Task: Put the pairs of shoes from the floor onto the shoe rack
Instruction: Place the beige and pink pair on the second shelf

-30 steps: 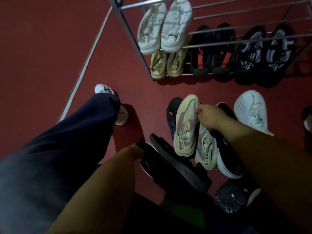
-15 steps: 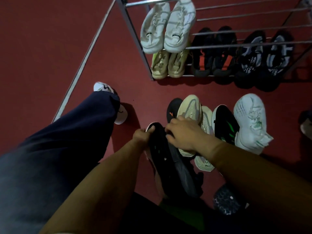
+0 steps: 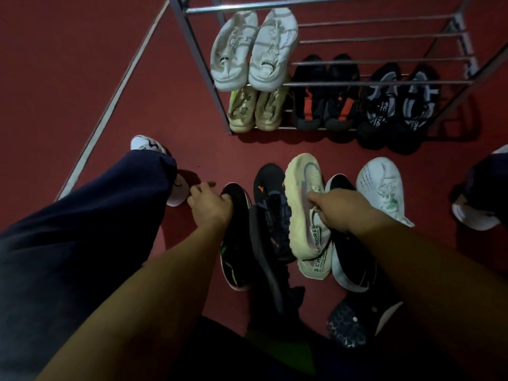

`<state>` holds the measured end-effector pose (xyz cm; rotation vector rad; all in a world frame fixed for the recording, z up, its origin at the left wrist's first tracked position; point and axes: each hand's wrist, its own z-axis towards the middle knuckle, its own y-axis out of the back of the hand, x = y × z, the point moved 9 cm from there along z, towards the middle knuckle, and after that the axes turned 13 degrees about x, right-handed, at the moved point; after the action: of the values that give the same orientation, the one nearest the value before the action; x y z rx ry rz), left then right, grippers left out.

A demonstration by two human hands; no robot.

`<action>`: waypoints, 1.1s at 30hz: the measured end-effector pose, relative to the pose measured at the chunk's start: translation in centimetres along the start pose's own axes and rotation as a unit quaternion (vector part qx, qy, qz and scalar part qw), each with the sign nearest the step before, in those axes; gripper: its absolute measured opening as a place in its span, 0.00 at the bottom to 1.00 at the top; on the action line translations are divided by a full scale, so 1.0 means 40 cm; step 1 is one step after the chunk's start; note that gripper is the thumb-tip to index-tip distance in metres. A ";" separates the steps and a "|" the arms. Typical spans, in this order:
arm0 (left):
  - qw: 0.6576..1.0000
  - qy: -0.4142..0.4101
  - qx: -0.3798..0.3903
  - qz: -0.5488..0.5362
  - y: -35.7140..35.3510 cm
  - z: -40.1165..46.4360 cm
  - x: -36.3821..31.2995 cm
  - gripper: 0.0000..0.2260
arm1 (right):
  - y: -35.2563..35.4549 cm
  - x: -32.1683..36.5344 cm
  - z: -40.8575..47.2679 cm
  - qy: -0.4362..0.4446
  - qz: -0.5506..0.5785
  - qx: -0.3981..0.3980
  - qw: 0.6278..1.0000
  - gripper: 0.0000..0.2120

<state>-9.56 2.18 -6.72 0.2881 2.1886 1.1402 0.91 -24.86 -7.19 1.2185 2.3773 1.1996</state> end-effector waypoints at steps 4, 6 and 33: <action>0.979 0.025 0.197 0.036 -0.147 -0.080 -0.027 0.36 | -0.013 -0.008 0.021 -0.005 0.156 0.010 0.988 0.08; 0.953 0.060 0.296 0.015 -0.219 -0.125 -0.012 0.47 | -0.014 0.011 0.026 0.001 0.142 0.006 0.990 0.10; 0.941 0.020 0.336 -0.025 -0.341 -0.172 -0.122 0.18 | 0.000 0.011 -0.016 -0.105 0.304 -0.061 0.945 0.13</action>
<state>-8.84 -12.75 -12.57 0.4936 2.5457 0.3323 0.31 -24.88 -6.69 2.0033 1.7898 1.2597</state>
